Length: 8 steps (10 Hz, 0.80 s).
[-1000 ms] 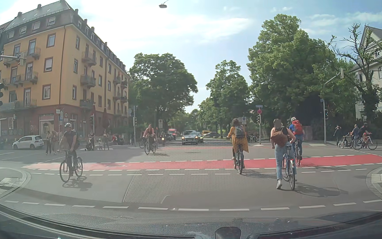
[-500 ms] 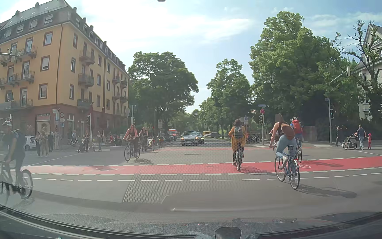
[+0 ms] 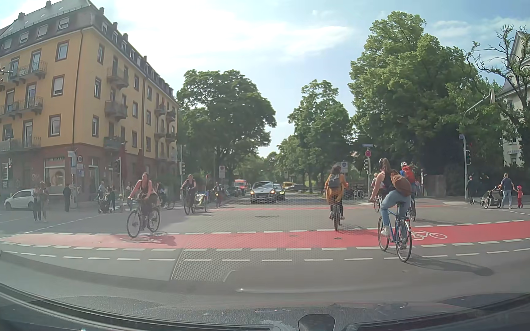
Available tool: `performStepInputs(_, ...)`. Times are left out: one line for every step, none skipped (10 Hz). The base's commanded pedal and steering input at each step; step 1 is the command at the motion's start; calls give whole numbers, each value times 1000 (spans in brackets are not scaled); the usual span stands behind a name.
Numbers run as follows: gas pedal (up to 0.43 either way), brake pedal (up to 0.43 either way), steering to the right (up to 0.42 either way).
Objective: Follow the waypoints while adhering to traffic rules and regulations
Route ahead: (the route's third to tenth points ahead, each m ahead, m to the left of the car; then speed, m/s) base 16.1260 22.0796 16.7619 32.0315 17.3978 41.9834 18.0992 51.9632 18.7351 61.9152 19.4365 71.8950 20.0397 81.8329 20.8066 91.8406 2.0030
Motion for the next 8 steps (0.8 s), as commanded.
performStepInputs(0,73,-15)
performStepInputs(0,73,-15)
performStepInputs(0,73,-16)
performStepInputs(0,67,-19)
performStepInputs(0,67,-21)
performStepInputs(0,67,-23)
performStepInputs(0,67,-23)
performStepInputs(0,67,-22)
